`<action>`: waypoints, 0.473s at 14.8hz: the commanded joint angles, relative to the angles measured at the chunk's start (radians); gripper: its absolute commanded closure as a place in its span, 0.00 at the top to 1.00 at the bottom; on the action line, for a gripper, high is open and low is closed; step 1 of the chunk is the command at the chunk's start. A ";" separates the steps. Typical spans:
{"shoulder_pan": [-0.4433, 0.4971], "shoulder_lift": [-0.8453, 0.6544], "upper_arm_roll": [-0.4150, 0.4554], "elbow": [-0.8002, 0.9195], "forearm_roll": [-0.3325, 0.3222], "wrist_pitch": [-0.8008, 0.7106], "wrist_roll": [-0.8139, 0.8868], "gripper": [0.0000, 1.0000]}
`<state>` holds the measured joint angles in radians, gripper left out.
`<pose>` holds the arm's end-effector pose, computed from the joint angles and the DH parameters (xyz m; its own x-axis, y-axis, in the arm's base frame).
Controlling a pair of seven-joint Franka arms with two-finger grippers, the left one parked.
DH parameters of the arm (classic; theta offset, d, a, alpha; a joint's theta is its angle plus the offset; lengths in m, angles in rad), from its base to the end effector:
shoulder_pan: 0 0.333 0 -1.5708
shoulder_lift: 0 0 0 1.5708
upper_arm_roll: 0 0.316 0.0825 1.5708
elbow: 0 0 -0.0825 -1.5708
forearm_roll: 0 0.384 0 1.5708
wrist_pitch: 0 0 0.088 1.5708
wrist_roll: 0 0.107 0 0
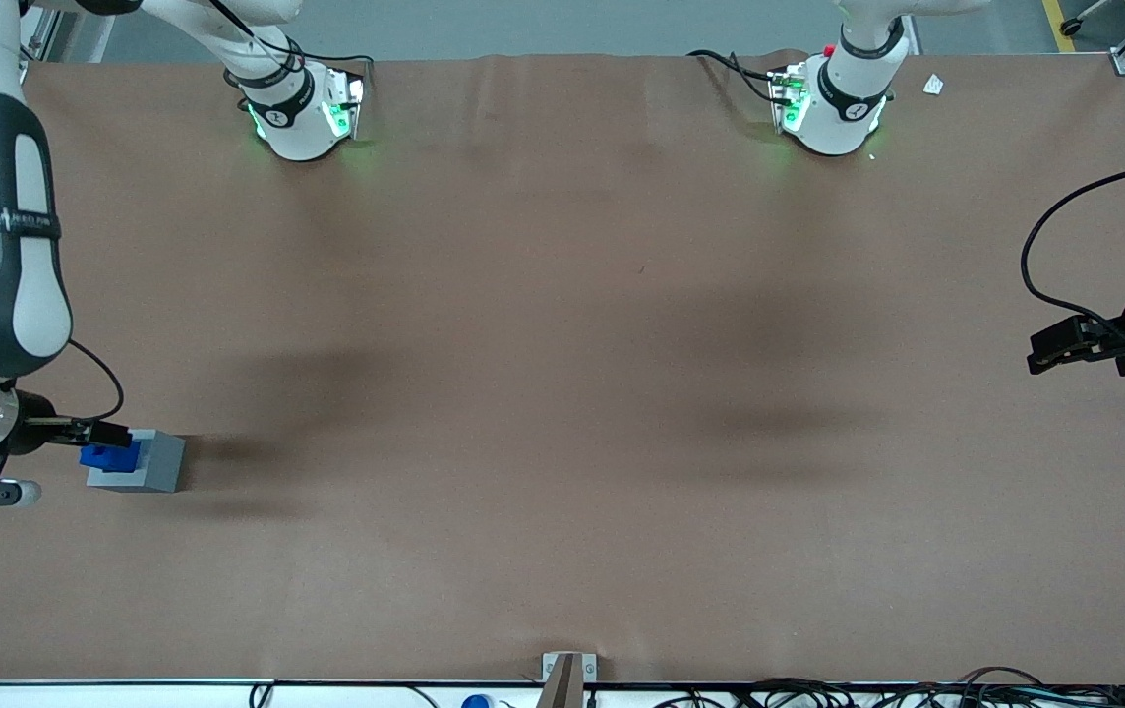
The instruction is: Insert blue part into gray base with right arm
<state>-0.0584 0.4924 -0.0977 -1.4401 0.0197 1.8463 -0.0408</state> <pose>0.6823 -0.0946 0.4008 0.9900 -0.1122 -0.0849 -0.1106 -0.9936 0.0242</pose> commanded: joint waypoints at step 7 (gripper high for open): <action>0.112 -0.328 0.001 -0.066 0.006 -0.274 0.134 1.00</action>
<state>0.0188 0.2636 -0.0960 -1.4344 0.0208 1.5837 0.0443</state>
